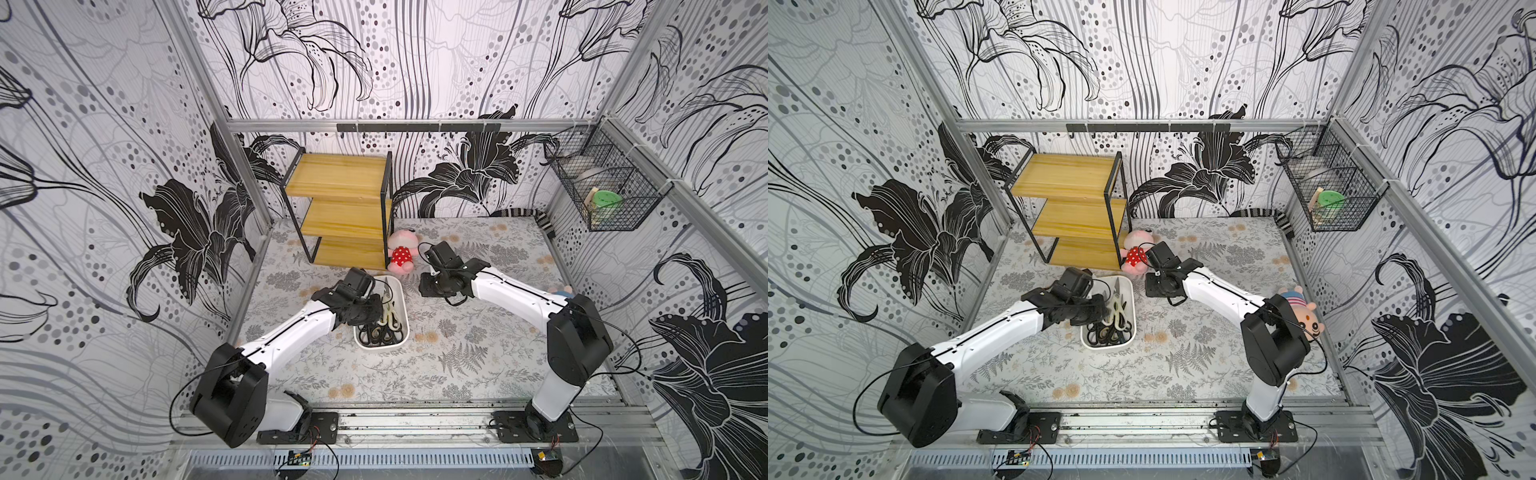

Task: Take the scissors out of the storage box
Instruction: Pick up the scissors from the storage box.

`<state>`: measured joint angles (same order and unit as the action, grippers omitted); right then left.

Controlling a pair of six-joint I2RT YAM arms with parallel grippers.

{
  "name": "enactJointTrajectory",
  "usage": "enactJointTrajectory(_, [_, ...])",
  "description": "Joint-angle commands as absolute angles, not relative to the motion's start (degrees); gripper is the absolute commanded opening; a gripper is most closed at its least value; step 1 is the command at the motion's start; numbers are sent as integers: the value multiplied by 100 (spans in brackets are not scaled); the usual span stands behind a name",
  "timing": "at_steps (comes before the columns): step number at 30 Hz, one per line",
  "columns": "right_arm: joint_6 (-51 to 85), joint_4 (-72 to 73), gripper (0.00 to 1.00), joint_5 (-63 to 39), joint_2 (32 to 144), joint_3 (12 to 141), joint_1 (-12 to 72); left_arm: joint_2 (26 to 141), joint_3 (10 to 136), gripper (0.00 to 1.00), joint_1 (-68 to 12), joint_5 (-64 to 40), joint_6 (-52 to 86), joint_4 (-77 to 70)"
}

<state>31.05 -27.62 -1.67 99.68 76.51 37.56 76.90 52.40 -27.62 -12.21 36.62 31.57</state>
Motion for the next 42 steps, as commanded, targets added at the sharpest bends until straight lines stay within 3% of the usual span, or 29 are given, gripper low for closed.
enactJointTrajectory(1, [2791, -2237, 42, -945, 9802, 7814, 3744, 7399, 5379, 0, -2477, -1464, 3471, 2711])
enactJointTrajectory(12, [2689, -979, 36, -2601, 9814, 7443, 3749, 7271, 4528, 0, -2459, -2188, 4490, 425])
enactJointTrajectory(28, [2494, -1178, 35, -2533, 9641, 6930, 3753, 7260, 4439, 0, -2457, -2091, 4570, 235])
enactJointTrajectory(33, [2566, -1125, 29, -2562, 9683, 6916, 3761, 7260, 4438, 0, -2458, -2091, 4643, 183])
enactJointTrajectory(40, [2628, -1169, 12, -2427, 9787, 7030, 3797, 7299, 4444, 0, -2461, -2117, 4702, 140])
enactJointTrajectory(42, [2660, -1185, 6, -2400, 9821, 7065, 3805, 7322, 4447, 12, -2466, -2138, 4720, 121])
